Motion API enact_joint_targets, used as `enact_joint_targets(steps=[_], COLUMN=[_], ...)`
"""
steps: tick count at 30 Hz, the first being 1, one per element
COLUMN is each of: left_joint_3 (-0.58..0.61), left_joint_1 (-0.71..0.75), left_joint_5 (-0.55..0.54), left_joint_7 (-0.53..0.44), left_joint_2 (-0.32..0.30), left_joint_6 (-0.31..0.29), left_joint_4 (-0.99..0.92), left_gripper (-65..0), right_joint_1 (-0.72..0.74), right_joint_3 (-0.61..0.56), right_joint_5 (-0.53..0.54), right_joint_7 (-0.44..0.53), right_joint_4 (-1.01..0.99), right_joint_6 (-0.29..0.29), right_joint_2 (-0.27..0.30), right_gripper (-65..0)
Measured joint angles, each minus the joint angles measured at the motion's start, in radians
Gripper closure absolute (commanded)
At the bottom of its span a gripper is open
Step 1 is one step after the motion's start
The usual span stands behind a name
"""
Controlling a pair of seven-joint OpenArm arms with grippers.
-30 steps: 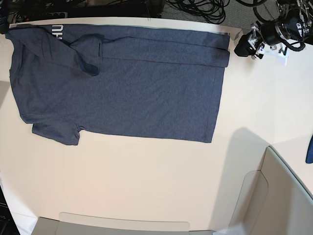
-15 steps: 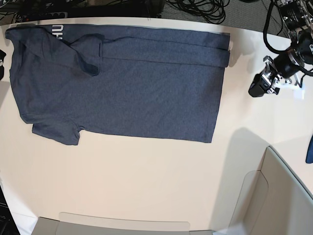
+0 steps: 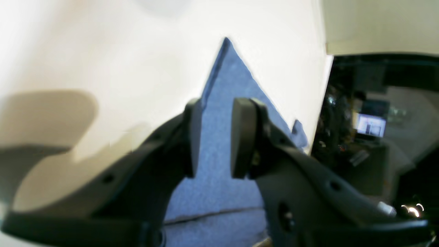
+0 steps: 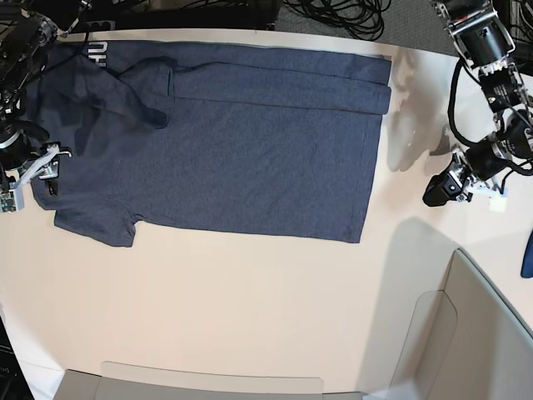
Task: Layout the t-shirt on the table in an organized manner, then fold the t-shirt properly
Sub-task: 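Release the shirt and raise both grippers away, then grasp the shirt hem edge with both grippers at its two corners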
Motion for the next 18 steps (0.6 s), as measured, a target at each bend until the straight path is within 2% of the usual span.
enact_joint_targets(steps=[2, 5, 8, 10, 13, 16, 18], left_joint_3=[0.005, 0.037, 0.123, 0.209, 0.319, 0.375, 0.397], left_joint_1=[-0.021, -0.025, -0.029, -0.068, -0.169, -0.235, -0.253], left_joint_5=[-0.002, -0.002, 0.001, 0.055, 0.146, 0.238, 0.275], left_joint_7=[-0.002, -0.005, -0.010, 0.008, -0.019, -0.063, -0.079], left_joint_2=[0.003, -0.001, -0.013, -0.035, -0.067, -0.072, -0.068], left_joint_6=[-0.053, -0.085, -0.140, -0.156, -0.163, -0.164, -0.199], left_joint_4=[-0.048, -0.067, -0.069, -0.072, -0.086, -0.119, -0.166], left_gripper=[-12.0, -13.1, -13.2, -13.0, -11.3, -7.2, -7.0], right_joint_1=[0.026, 0.068, 0.107, 0.129, 0.148, 0.153, 0.149], right_joint_3=[-0.029, -0.050, -0.052, -0.052, -0.083, -0.093, -0.090], right_joint_5=[-0.035, -0.037, -0.043, -0.053, -0.052, -0.041, -0.052], right_joint_7=[0.002, 0.008, 0.008, 0.005, 0.005, 0.011, 0.010], right_joint_4=[-0.013, -0.057, -0.124, -0.165, -0.201, -0.202, -0.202], right_joint_6=[0.032, 0.035, 0.036, 0.037, 0.037, 0.036, 0.037], right_joint_2=[-0.007, -0.008, -0.008, -0.007, -0.002, -0.008, -0.007], right_gripper=[-42.8, -42.8, -42.8, -42.8, -42.8, -42.8, -42.8])
